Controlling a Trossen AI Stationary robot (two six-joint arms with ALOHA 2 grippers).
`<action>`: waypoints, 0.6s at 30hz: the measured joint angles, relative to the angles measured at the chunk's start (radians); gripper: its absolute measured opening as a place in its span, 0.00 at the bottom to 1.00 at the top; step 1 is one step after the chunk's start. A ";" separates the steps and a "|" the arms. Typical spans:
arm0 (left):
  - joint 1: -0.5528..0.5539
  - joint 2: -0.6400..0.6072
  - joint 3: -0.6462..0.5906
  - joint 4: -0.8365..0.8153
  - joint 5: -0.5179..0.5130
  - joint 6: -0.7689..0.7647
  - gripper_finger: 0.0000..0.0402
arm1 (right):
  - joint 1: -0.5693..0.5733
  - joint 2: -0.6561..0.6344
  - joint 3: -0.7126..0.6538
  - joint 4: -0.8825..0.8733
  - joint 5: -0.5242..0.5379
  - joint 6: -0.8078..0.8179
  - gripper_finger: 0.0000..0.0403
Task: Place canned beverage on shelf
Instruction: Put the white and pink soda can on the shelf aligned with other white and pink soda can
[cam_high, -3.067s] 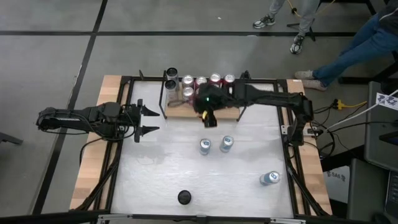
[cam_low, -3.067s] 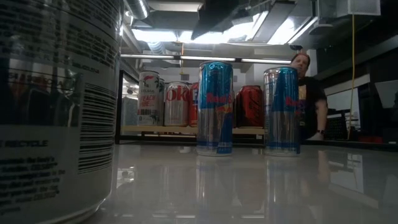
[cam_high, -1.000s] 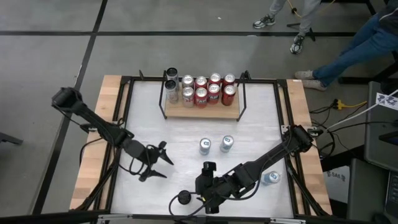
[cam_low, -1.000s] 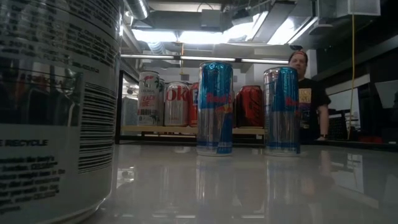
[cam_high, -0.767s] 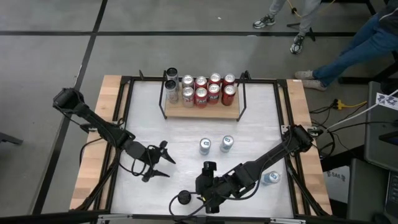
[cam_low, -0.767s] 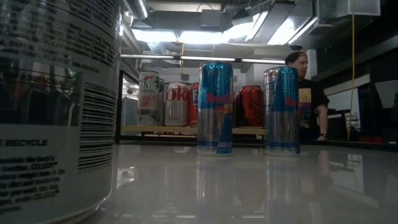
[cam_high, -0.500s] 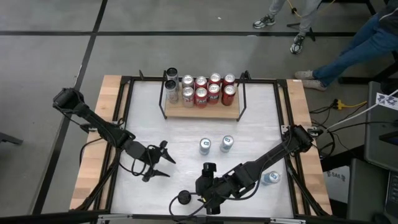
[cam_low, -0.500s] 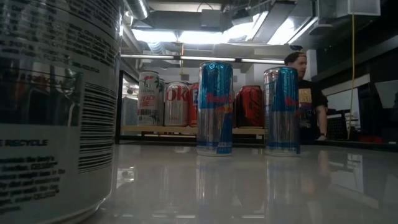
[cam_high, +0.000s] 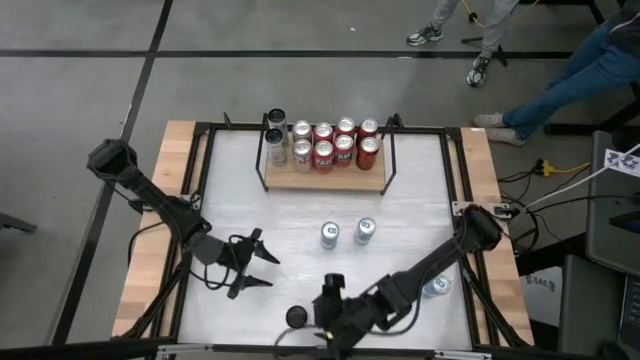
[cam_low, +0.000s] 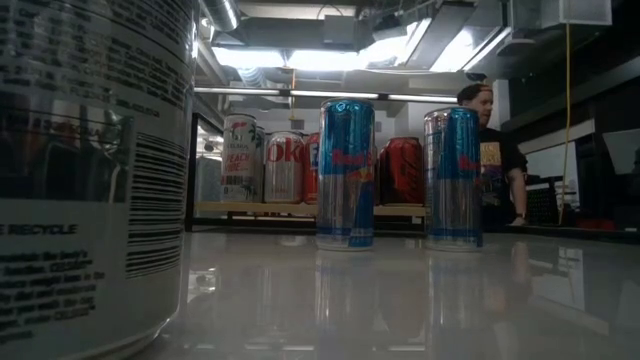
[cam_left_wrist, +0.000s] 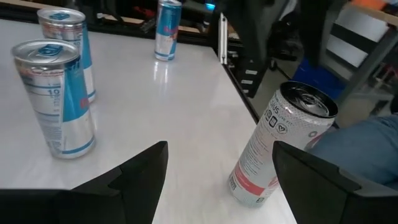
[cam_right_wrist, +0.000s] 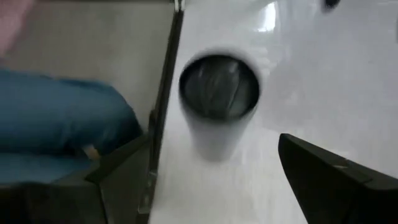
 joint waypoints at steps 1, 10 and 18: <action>-0.015 0.001 0.000 0.002 -0.025 -0.009 0.71 | 0.010 0.004 -0.001 -0.017 0.008 0.000 0.84; -0.103 0.114 0.002 0.105 -0.160 -0.065 0.71 | 0.038 0.048 -0.002 -0.042 0.098 0.001 0.84; -0.111 0.324 0.099 0.143 -0.168 -0.069 0.71 | 0.018 0.067 -0.001 -0.031 0.111 0.016 0.84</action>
